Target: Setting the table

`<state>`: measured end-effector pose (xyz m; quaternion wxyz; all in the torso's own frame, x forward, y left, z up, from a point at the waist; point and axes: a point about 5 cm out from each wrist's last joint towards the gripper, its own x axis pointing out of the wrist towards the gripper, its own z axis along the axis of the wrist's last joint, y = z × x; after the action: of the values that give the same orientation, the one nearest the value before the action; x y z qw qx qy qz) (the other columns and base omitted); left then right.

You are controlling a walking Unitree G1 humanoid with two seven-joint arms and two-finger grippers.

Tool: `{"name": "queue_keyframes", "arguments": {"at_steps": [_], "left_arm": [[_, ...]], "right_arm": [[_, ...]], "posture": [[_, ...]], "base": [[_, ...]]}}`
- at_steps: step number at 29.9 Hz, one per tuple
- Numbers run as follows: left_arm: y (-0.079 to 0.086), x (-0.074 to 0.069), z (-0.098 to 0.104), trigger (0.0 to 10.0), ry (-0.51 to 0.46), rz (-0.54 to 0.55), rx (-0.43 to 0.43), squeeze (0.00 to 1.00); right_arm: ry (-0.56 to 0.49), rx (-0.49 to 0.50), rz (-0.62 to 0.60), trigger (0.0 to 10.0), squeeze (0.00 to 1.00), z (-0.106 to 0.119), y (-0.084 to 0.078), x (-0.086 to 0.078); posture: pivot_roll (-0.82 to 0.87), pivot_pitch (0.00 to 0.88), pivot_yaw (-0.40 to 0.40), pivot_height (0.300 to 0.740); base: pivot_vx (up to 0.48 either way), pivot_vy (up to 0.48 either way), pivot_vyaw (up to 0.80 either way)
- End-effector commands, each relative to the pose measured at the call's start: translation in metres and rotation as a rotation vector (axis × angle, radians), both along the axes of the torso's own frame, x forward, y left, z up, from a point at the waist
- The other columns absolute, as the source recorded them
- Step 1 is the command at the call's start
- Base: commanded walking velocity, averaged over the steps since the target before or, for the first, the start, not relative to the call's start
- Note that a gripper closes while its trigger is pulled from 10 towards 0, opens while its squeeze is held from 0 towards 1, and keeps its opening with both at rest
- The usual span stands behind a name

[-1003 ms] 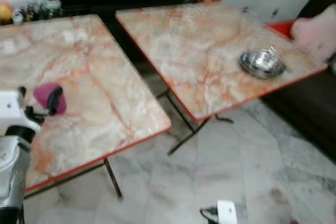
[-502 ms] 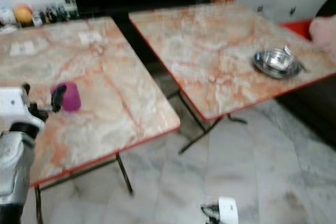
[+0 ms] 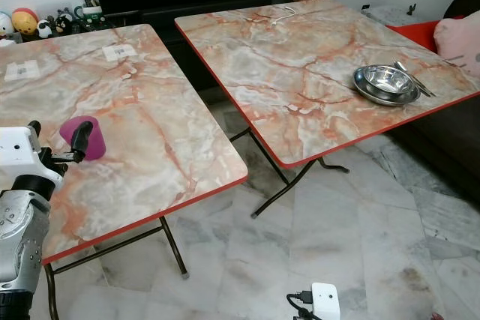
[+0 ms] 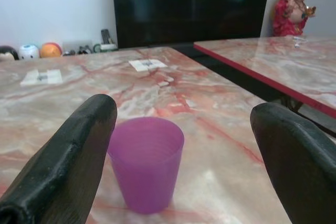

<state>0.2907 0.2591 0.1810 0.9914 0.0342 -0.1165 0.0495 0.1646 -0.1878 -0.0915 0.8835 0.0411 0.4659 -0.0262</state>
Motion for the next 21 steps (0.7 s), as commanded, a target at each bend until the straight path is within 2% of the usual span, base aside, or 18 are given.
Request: {"name": "queue_keyframes", "arguments": {"at_steps": [1, 15, 21], "left_arm": [[-0.0033, 0.0011, -0.0005, 10.0, 0.006, -0.011, -0.008, 0.0], [-0.0017, 0.0001, -0.0015, 10.0, 0.017, -0.005, 0.007, 0.0], [-0.0064, -0.0004, 0.0011, 10.0, -0.004, -0.034, 0.017, 0.0]], "right_arm": [[-0.002, -0.002, -0.015, 10.0, 0.0, -0.0002, -0.0027, -0.0015], [-0.001, 0.001, -0.016, 10.0, 0.0, -0.0002, -0.0024, -0.0015], [-0.001, 0.002, -0.015, 10.0, 0.0, -0.0002, -0.0023, -0.0014]], "posture": [[0.18, 0.042, -0.056, 0.74], [0.18, 0.042, -0.054, 0.74], [0.18, 0.041, -0.055, 0.74]], "base": [[0.0, 0.266, 0.0], [0.0, 0.461, 0.0], [0.0, 0.048, 0.0]]}}
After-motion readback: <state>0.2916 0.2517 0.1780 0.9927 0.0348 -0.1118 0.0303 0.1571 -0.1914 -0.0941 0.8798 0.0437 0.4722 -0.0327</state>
